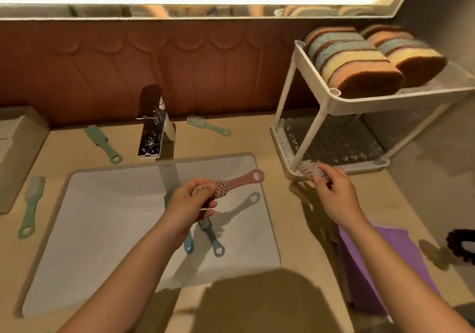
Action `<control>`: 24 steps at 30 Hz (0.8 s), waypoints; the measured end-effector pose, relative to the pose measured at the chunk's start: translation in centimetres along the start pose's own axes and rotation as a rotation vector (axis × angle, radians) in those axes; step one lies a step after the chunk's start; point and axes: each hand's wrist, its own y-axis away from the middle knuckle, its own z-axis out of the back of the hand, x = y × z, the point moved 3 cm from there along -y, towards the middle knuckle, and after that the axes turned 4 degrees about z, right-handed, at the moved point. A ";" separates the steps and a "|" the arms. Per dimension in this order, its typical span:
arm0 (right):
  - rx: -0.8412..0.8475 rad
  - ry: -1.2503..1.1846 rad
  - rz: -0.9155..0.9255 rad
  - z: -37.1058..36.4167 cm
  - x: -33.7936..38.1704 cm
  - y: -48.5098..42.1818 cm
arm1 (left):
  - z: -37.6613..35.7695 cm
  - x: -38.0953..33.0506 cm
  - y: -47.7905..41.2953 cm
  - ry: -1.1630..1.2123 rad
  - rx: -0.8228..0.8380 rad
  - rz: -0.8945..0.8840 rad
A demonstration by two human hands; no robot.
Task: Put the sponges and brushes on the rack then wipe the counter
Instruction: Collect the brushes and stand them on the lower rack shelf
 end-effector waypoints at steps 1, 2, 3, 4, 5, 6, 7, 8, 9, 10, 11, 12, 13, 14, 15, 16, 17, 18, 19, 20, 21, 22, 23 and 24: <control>0.001 0.072 -0.020 0.6 -0.9 -1.0 | -0.6 0.0 -0.6 -0.008 0.000 0.007; 0.000 0.137 -0.032 1.1 -1.7 -2.0 | -1.1 -0.1 -1.0 -0.011 0.003 0.014; 0.002 0.197 -0.029 1.4 -2.5 -3.0 | -1.5 -0.1 -1.5 -0.016 0.005 0.022; 0.011 0.254 -0.023 1.7 -3.2 -4.2 | -2.1 -0.2 -2.0 -0.022 0.010 0.031; 0.029 0.307 -0.019 1.7 -3.7 -5.2 | -2.6 -0.3 -2.4 -0.031 0.014 0.038; 0.052 0.351 -0.018 1.6 -4.3 -6.3 | -3.0 -0.4 -2.7 -0.035 0.018 0.042; 0.082 0.387 -0.021 1.3 -4.6 -7.1 | -3.1 -0.4 -2.9 -0.037 0.018 0.045; 0.108 0.412 -0.030 1.1 -4.8 -8.0 | -3.4 -0.5 -3.2 -0.036 0.020 0.049; 0.133 0.434 -0.043 0.9 -5.0 -8.8 | -3.6 -0.5 -3.5 -0.036 0.021 0.052; 0.156 0.446 -0.048 0.7 -5.3 -9.6 | -3.9 -0.5 -3.7 -0.037 0.021 0.055; 0.190 0.456 -0.052 0.4 -5.3 -10.2 | -4.1 -0.5 -3.8 -0.038 0.020 0.057; 0.222 0.466 -0.049 0.1 -5.3 -10.5 | -4.1 -0.4 -3.8 -0.044 0.016 0.057; 0.252 0.472 -0.054 -0.2 -5.4 -10.9 | -4.2 -0.4 -3.9 -0.053 0.010 0.056; 0.279 0.466 -0.060 -0.5 -5.6 -11.2 | -4.2 -0.3 -4.0 -0.060 0.005 0.054; 0.305 0.446 -0.069 -0.9 -5.7 -11.3 | -4.1 -0.1 -4.0 -0.063 0.002 0.054; 0.331 0.415 -0.076 -1.2 -6.0 -11.4 | -4.1 -0.1 -4.0 -0.061 0.003 0.056; 0.354 0.377 -0.092 -1.5 -6.1 -11.5 | -4.0 0.0 -3.9 -0.057 0.003 0.059; 0.373 0.337 -0.113 -1.7 -6.2 -11.6 | -4.0 0.1 -3.9 -0.057 0.004 0.062; 0.390 0.310 -0.133 -1.9 -6.4 -11.6 | -4.0 0.2 -3.9 -0.062 0.004 0.062; 0.402 0.294 -0.148 -2.0 -6.5 -11.6 | -4.0 0.2 -3.9 -0.069 0.004 0.061; 0.417 0.284 -0.166 -2.0 -6.5 -11.6 | -4.1 0.3 -3.9 -0.076 0.004 0.059; 0.429 0.274 -0.177 -2.0 -6.6 -11.5 | -4.1 0.3 -3.9 -0.081 0.003 0.057; 0.442 0.260 -0.187 -2.0 -6.6 -11.6 | -4.1 0.3 -3.9 -0.082 0.003 0.056; 0.454 0.242 -0.199 -2.0 -6.8 -11.6 | -4.2 0.3 -3.9 -0.080 0.004 0.056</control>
